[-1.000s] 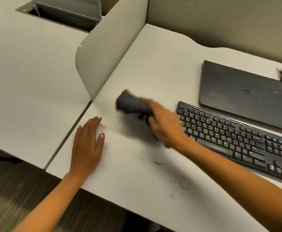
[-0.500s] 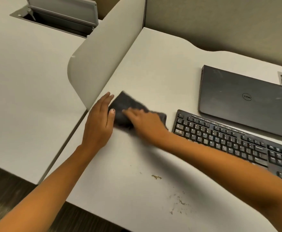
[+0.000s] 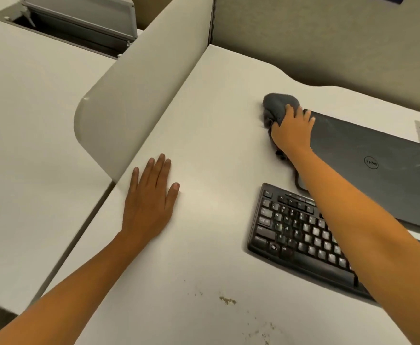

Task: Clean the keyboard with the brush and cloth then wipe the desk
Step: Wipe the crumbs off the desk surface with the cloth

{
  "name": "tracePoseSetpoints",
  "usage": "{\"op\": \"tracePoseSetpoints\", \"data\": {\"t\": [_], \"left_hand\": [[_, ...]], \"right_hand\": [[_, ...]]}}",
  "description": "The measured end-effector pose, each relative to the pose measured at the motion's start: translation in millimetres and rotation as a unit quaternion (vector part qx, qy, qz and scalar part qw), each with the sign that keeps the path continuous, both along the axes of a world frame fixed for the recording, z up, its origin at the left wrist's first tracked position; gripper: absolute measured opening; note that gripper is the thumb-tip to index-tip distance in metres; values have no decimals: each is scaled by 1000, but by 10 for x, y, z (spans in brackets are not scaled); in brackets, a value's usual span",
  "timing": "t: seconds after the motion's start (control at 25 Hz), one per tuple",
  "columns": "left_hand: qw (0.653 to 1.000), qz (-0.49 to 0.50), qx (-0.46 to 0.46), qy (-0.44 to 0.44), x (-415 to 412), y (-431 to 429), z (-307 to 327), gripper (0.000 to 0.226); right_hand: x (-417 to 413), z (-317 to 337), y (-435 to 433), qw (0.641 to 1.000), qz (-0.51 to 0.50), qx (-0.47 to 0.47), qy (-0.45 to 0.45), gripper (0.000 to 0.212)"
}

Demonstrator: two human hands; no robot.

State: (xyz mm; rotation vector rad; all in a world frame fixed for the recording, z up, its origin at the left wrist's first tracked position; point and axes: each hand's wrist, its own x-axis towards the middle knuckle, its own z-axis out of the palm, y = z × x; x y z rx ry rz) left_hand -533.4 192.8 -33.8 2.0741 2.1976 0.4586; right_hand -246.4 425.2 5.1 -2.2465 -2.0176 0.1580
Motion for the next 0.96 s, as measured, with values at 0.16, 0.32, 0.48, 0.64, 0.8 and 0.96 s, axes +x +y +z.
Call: {"op": "tracePoseSetpoints", "data": {"t": [0.16,0.32,0.48,0.64,0.8,0.96], "left_hand": [[1000,-3,-6,23,27,-2,28,62],[999,-1,-17,28,18,9,34,61],[999,-6,-22,28,24,5,32,61],[999,-8,-22,30,16,18,27,61],[999,-10,-17,25,13,19,15,62],[998,-16,12,-51,15,13,76,62]], "right_hand": [[-243,-37,481,999,-17,25,40,63],[-562,-37,927,997,53,8,56,62],[-965,-19,1146,986,155,1,55,61],[-1322,-6,989,957,284,-7,59,63],[-1559,-48,456,917,393,3,69,62],[-1667,-22,-90,893,444,1,74,60]]}}
